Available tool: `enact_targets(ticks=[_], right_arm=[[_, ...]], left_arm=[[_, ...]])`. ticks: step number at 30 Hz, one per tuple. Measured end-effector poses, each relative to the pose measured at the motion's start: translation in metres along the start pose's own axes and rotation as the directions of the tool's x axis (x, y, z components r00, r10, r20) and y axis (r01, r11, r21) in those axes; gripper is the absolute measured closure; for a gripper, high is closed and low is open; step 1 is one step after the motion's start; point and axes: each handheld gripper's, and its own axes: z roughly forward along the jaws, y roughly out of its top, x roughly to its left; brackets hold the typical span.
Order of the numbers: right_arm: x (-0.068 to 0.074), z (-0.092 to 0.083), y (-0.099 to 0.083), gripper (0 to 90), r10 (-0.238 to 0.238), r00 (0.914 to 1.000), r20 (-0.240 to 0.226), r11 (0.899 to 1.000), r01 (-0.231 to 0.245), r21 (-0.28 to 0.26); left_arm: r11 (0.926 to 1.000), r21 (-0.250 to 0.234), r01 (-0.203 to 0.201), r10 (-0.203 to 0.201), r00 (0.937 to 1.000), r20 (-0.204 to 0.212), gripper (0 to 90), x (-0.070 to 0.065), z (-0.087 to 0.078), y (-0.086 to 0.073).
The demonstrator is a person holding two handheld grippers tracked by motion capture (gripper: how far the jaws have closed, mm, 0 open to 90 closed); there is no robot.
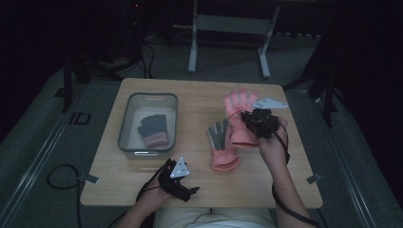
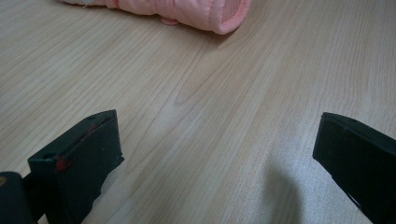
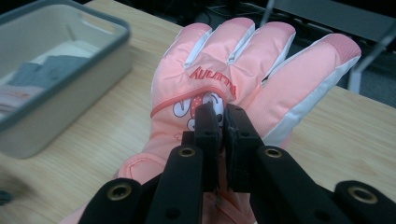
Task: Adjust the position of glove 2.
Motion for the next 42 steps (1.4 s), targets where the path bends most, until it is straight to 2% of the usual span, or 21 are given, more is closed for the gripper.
enact_targets(ticks=[2,3,5,7,8,11,13,23,24,26,33,42], right_arm=[[0.012,0.003,0.004,85.1,-0.011,0.9998,-0.018,1.0,0.011,0.004],[0.023,0.007,0.005,85.1,-0.025,0.9991,-0.035,1.0,0.025,0.007],[0.023,0.007,0.005,85.1,-0.025,0.9991,-0.035,1.0,0.025,0.007],[0.037,0.014,0.003,85.1,-0.038,0.9981,-0.048,0.999,0.04,0.027],[0.039,0.016,0.002,85.1,-0.026,0.9981,-0.056,0.999,0.028,0.032],[0.045,0.021,-0.002,85.1,-0.006,0.9995,-0.03,0.999,0.007,0.044],[0.049,0.03,-0.01,85.1,-0.002,1.0,-0.007,0.997,0.003,0.077],[0.051,0.061,-0.037,85.4,0.036,0.9993,0.006,0.985,-0.036,0.168],[0.051,0.072,-0.045,85.5,0.05,0.9986,0.017,0.979,-0.052,0.197],[0.051,0.078,-0.049,85.5,0.061,0.9981,0.014,0.974,-0.062,0.216],[0.054,0.094,-0.06,84.7,0.074,0.9973,0.007,0.967,-0.073,0.242],[0.05,0.095,-0.063,78.3,0.103,0.9944,-0.025,0.966,-0.094,0.242]], left_arm=[[1.0,0.003,-0.003,0.003,1.0,0.001,0.8,0.0,0.0,0.0],[1.0,0.003,-0.005,0.005,1.0,0.002,0.8,0.0,0.0,0.0],[1.0,0.004,-0.004,0.004,1.0,0.003,0.8,0.0,0.0,0.0],[1.0,0.004,-0.002,0.002,1.0,0.005,0.8,0.0,0.0,0.0],[1.0,0.004,-0.002,0.002,1.0,0.005,0.8,0.0,0.0,0.0],[1.0,0.003,-0.005,0.005,1.0,0.007,0.8,0.0,0.0,0.0],[1.0,0.006,-0.008,0.008,1.0,0.006,0.8,0.0,0.001,0.0],[0.9999,0.008,-0.01,0.01,0.9999,0.007,0.8,-0.001,0.001,0.0],[0.9999,0.008,-0.008,0.008,1.0,0.006,0.8,-0.001,0.001,0.0],[0.9999,0.009,-0.009,0.008,0.9999,0.008,0.8,0.0,0.001,0.0],[0.9999,0.01,-0.009,0.009,0.9999,0.008,0.8,-0.001,0.001,0.0],[0.9999,0.011,0.004,-0.004,1.0,0.008,0.9,-0.001,0.001,0.001]])
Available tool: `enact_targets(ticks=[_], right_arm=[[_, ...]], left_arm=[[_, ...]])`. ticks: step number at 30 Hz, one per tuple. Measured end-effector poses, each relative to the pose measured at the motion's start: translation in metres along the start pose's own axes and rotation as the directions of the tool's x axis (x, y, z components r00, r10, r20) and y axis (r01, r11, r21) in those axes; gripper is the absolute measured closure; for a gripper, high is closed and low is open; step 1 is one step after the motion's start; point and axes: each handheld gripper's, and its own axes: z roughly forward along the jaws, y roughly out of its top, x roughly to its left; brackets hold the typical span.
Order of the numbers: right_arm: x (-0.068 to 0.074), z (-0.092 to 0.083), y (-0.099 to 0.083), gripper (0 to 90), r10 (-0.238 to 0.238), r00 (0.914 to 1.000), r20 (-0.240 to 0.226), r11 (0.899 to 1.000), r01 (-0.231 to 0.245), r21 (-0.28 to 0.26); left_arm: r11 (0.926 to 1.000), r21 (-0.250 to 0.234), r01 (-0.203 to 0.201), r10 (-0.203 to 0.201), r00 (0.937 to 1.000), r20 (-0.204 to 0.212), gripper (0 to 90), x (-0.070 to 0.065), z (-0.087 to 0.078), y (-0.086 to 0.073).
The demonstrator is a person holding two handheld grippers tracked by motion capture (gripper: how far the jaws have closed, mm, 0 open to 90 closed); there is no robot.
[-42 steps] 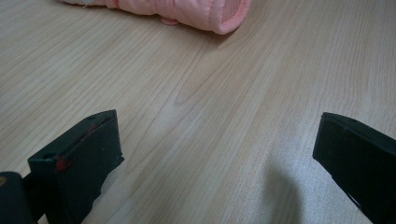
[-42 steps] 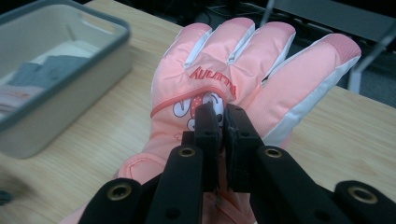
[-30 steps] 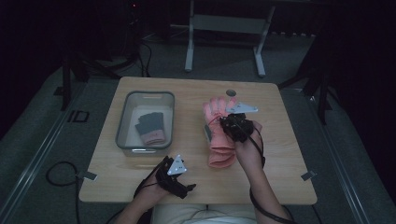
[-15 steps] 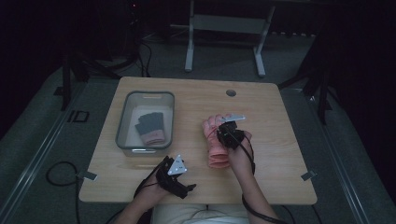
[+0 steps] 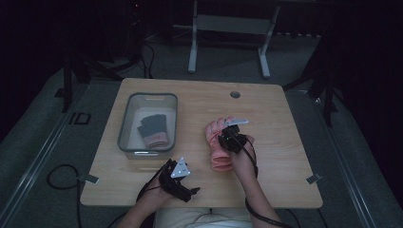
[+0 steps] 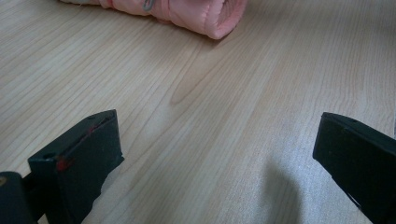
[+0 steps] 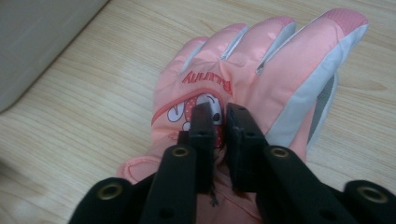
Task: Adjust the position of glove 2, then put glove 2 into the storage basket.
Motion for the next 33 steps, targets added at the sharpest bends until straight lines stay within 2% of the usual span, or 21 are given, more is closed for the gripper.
enact_targets(ticks=[2,3,8,11,13,15,17,18,19,22,23,24,27,28,30,31,32,33], right_arm=[[0.001,-0.009,0.003,69.7,-0.004,0.9998,-0.02,1.0,0.003,-0.025],[0.001,-0.014,0.004,68.7,-0.011,0.9996,-0.026,0.999,0.01,-0.04],[-0.008,-0.039,0.014,66.8,-0.023,0.9985,-0.049,0.995,0.018,-0.1],[-0.015,-0.047,0.017,66.7,-0.023,0.9983,-0.053,0.993,0.016,-0.118],[-0.022,-0.048,0.018,66.6,-0.025,0.9977,-0.063,0.993,0.017,-0.118],[-0.028,-0.051,0.019,64.9,-0.033,0.996,-0.082,0.992,0.023,-0.127],[-0.034,-0.055,0.02,64.5,-0.041,0.9951,-0.09,0.99,0.028,-0.14],[-0.037,-0.057,0.021,64.2,-0.048,0.994,-0.098,0.988,0.033,-0.15],[-0.04,-0.059,0.022,63.8,-0.059,0.9913,-0.118,0.986,0.04,-0.16],[-0.045,-0.062,0.025,63.5,-0.097,0.9885,-0.116,0.982,0.077,-0.17],[-0.046,-0.063,0.026,63.7,-0.098,0.9866,-0.13,0.982,0.075,-0.174],[-0.047,-0.063,0.027,64.1,-0.1,0.9874,-0.122,0.98,0.077,-0.181],[-0.049,-0.063,0.03,66.5,-0.098,0.9874,-0.124,0.976,0.071,-0.204],[-0.048,-0.062,0.031,67.2,-0.096,0.9874,-0.126,0.977,0.069,-0.202],[-0.046,-0.058,0.033,68.7,-0.11,0.9853,-0.131,0.976,0.082,-0.2],[-0.045,-0.057,0.034,70.3,-0.11,0.985,-0.133,0.978,0.083,-0.193],[-0.045,-0.056,0.034,70.3,-0.114,0.9842,-0.135,0.977,0.087,-0.192],[-0.044,-0.056,0.035,71.4,-0.11,0.9848,-0.134,0.978,0.084,-0.192]], left_arm=[[0.9999,0.008,-0.01,0.01,0.9999,-0.011,0.8,-0.002,-0.001,0.002],[1.0,0.004,-0.005,0.005,0.9999,-0.01,0.9,-0.003,-0.002,0.003],[0.9987,-0.041,0.029,-0.03,0.9995,-0.011,0.9,-0.005,-0.008,0.012],[0.9953,-0.081,0.054,-0.057,0.9981,-0.026,2.4,-0.005,-0.014,0.02],[0.9902,-0.123,0.066,-0.074,0.9956,-0.058,2.5,-0.005,-0.022,0.03],[0.9831,-0.161,0.088,-0.1,0.9927,-0.068,2.6,-0.003,-0.029,0.042],[0.9733,-0.195,0.12,-0.133,0.9895,-0.056,3.5,-0.001,-0.035,0.053],[0.9713,-0.199,0.13,-0.143,0.9885,-0.051,3.9,0.001,-0.037,0.059],[0.97,-0.203,0.133,-0.146,0.9882,-0.047,4.1,0.002,-0.038,0.064],[0.9727,-0.19,0.132,-0.147,0.9868,-0.067,4.9,0.006,-0.04,0.085],[0.9724,-0.191,0.134,-0.15,0.9862,-0.071,4.9,0.009,-0.04,0.093],[0.9721,-0.19,0.137,-0.154,0.9852,-0.075,5.0,0.012,-0.04,0.099],[0.9684,-0.178,0.174,-0.196,0.9742,-0.112,7.8,0.026,-0.036,0.115],[0.9661,-0.177,0.188,-0.213,0.968,-0.133,9.5,0.031,-0.034,0.119],[0.9615,-0.203,0.185,-0.229,0.9485,-0.219,15.7,0.036,-0.028,0.127],[0.9642,-0.191,0.184,-0.226,0.9469,-0.229,16.2,0.039,-0.025,0.131],[0.9669,-0.166,0.194,-0.229,0.9457,-0.23,21.5,0.042,-0.02,0.134],[0.9669,-0.147,0.208,-0.238,0.9439,-0.229,22.3,0.046,-0.015,0.137]])
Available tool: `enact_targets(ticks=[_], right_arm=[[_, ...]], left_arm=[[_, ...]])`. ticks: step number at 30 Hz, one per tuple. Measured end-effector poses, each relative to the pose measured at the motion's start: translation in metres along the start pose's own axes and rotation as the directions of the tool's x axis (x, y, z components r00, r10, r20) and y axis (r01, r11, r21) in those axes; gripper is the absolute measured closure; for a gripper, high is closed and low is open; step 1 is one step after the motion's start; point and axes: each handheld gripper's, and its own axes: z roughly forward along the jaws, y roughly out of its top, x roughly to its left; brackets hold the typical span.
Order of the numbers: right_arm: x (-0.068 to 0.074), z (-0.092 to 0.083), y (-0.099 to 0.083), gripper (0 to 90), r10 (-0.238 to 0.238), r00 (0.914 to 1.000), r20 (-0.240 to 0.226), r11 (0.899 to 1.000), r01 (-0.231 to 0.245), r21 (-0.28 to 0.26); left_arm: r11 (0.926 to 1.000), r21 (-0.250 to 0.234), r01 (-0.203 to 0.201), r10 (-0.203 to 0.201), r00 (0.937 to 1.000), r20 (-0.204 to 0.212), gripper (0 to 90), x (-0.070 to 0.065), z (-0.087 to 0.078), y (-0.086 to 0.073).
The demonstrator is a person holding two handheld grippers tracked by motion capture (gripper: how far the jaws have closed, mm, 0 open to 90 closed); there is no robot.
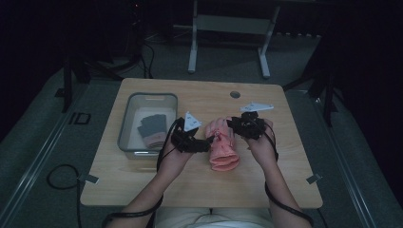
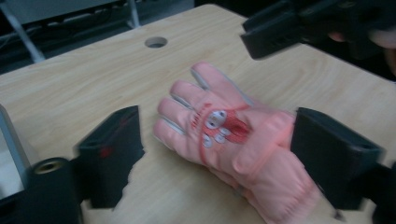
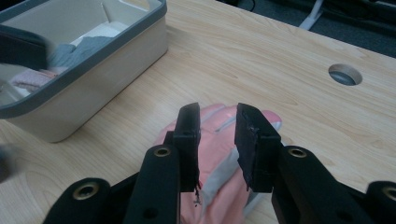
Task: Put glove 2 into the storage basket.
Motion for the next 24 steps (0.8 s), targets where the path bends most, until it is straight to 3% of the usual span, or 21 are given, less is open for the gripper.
enact_targets(ticks=[4,7,9,11,12,15,16,17,18,19,20,21,22,23,24], right_arm=[[0.007,0.007,-0.001,72.1,-0.013,0.9999,0.006,1.0,0.013,0.021],[0.012,0.016,-0.009,69.3,-0.016,0.9998,0.009,0.999,0.015,0.052],[0.012,0.024,-0.015,63.6,-0.013,0.9998,0.014,0.997,0.012,0.081],[0.009,0.03,-0.023,59.7,-0.019,0.9989,0.044,0.993,0.014,0.118],[0.006,0.031,-0.027,56.9,-0.014,0.9991,0.041,0.991,0.008,0.134],[-0.006,0.036,-0.042,49.9,0.0,0.9988,0.05,0.98,-0.01,0.197],[-0.012,0.039,-0.048,46.8,0.013,0.9988,0.046,0.976,-0.023,0.217],[-0.012,0.039,-0.048,46.8,0.013,0.9988,0.046,0.976,-0.023,0.217],[-0.025,0.042,-0.057,43.9,0.083,0.9966,-0.004,0.97,-0.08,0.228],[-0.025,0.042,-0.057,43.9,0.083,0.9966,-0.004,0.97,-0.08,0.228],[-0.033,0.045,-0.061,42.4,0.117,0.9923,-0.039,0.964,-0.104,0.243],[-0.035,0.047,-0.063,42.3,0.136,0.9889,-0.06,0.961,-0.117,0.252],[-0.038,0.05,-0.064,42.3,0.153,0.985,-0.079,0.956,-0.128,0.262],[-0.038,0.05,-0.064,42.3,0.153,0.985,-0.079,0.956,-0.128,0.262],[-0.041,0.052,-0.065,42.5,0.179,0.9789,-0.098,0.951,-0.147,0.271]], left_arm=[[0.9966,0.064,0.052,-0.053,0.9985,0.01,22.3,0.006,0.022,0.004],[0.9883,0.108,0.108,-0.11,0.9938,0.014,22.3,0.012,0.036,0.001],[0.9859,0.122,0.115,-0.117,0.9931,0.008,22.3,0.014,0.04,-0.001],[0.9762,0.157,0.15,-0.155,0.9876,0.024,22.2,0.017,0.052,-0.008],[0.974,0.16,0.16,-0.167,0.9854,0.031,22.0,0.018,0.055,-0.01],[0.9584,0.205,0.199,-0.217,0.9738,0.069,20.0,0.019,0.066,-0.017],[0.9584,0.205,0.199,-0.217,0.9738,0.069,20.0,0.019,0.066,-0.017],[0.9501,0.229,0.212,-0.236,0.9683,0.082,20.0,0.019,0.071,-0.021],[0.9345,0.248,0.255,-0.287,0.9527,0.101,20.0,0.02,0.079,-0.027],[0.9345,0.248,0.255,-0.287,0.9527,0.101,20.1,0.02,0.079,-0.027],[0.9226,0.259,0.286,-0.324,0.939,0.116,20.9,0.023,0.083,-0.029],[0.9034,0.273,0.33,-0.376,0.9165,0.136,22.1,0.027,0.09,-0.033],[0.9034,0.273,0.33,-0.376,0.9165,0.136,22.3,0.027,0.09,-0.033],[0.8952,0.28,0.347,-0.397,0.9062,0.146,22.3,0.029,0.093,-0.035],[0.8884,0.291,0.356,-0.411,0.8973,0.16,24.3,0.03,0.097,-0.036]])
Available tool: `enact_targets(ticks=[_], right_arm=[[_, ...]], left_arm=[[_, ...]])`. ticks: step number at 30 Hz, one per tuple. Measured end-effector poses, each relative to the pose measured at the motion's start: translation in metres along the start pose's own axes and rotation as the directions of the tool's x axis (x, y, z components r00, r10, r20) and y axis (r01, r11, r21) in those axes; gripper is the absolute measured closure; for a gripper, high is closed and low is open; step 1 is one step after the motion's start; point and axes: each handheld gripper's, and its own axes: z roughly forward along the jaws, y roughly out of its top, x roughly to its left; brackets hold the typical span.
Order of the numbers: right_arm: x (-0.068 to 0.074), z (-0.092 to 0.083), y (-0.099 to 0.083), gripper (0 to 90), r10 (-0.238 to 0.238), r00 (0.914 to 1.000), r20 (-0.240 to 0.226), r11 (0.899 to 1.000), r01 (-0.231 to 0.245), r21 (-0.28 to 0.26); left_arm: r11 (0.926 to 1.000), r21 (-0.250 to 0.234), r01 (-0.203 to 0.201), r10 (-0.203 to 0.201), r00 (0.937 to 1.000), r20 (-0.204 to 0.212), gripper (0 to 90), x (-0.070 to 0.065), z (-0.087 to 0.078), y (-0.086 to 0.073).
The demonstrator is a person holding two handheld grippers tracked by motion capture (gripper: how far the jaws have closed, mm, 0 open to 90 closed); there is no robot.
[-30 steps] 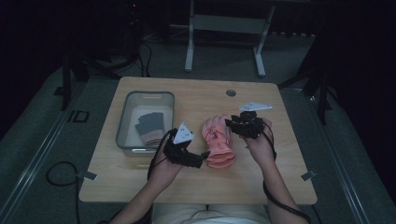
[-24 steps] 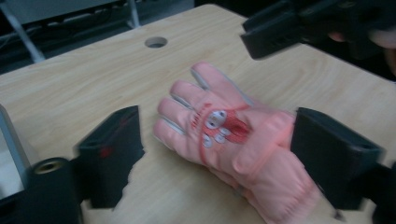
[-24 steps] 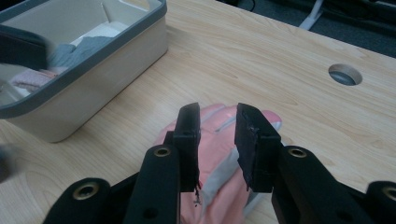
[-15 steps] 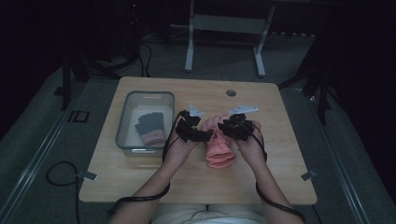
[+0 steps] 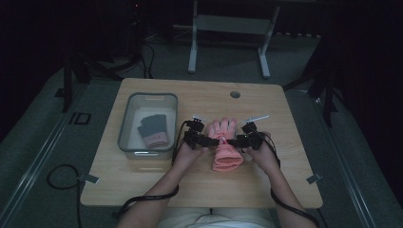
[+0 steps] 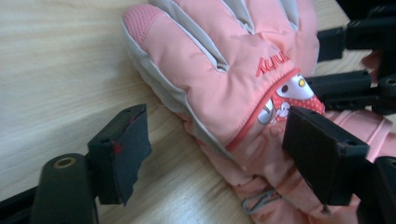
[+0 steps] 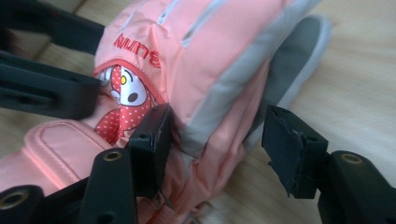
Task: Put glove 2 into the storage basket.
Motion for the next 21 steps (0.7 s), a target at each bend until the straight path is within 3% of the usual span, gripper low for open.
enact_targets(ticks=[2,3,4,7,9,12,16,17,18,21], right_arm=[[-0.006,0.004,-0.001,44.1,0.036,0.9979,-0.053,0.999,-0.035,0.012],[-0.007,0.006,-0.002,49.0,0.05,0.9955,-0.08,0.999,-0.049,0.016],[-0.008,0.008,-0.004,54.3,0.061,0.9926,-0.105,0.998,-0.059,0.019],[-0.008,0.007,-0.005,61.8,0.063,0.9912,-0.116,0.998,-0.062,0.01],[-0.007,0.005,-0.006,64.7,0.073,0.9902,-0.119,0.997,-0.074,-0.001],[-0.006,0.002,-0.008,67.5,0.088,0.9881,-0.126,0.996,-0.091,-0.018],[-0.006,-0.002,-0.008,68.9,0.095,0.986,-0.137,0.994,-0.101,-0.035],[-0.003,-0.007,-0.007,69.3,0.095,0.9843,-0.148,0.993,-0.105,-0.056],[-0.003,-0.007,-0.007,69.3,0.095,0.9843,-0.148,0.993,-0.105,-0.056],[0.006,-0.019,0.003,69.5,0.072,0.986,-0.15,0.99,-0.089,-0.106]], left_arm=[[0.9997,0.013,0.021,-0.021,0.9991,0.037,30.7,0.003,0.008,-0.001],[0.9989,0.013,0.044,-0.045,0.9945,0.094,35.5,0.006,0.014,-0.002],[0.9985,0.012,0.053,-0.054,0.9921,0.113,44.2,0.007,0.016,-0.002],[0.9979,0.021,0.062,-0.064,0.9858,0.155,56.2,0.008,0.016,-0.001],[0.9988,0.023,0.044,-0.047,0.9865,0.157,68.0,0.006,0.013,0.001],[0.9993,0.031,0.022,-0.027,0.9865,0.162,74.8,0.004,0.009,0.003],[0.9994,0.034,0.0,-0.005,0.9886,0.15,76.9,-0.002,0.003,0.006],[0.9997,0.013,-0.022,0.02,0.9911,0.131,77.0,-0.008,-0.008,0.01],[0.9997,0.013,-0.022,0.02,0.9911,0.131,77.0,-0.008,-0.008,0.01],[0.9988,-0.027,-0.041,0.044,0.9929,0.111,77.2,-0.015,-0.028,0.019]])
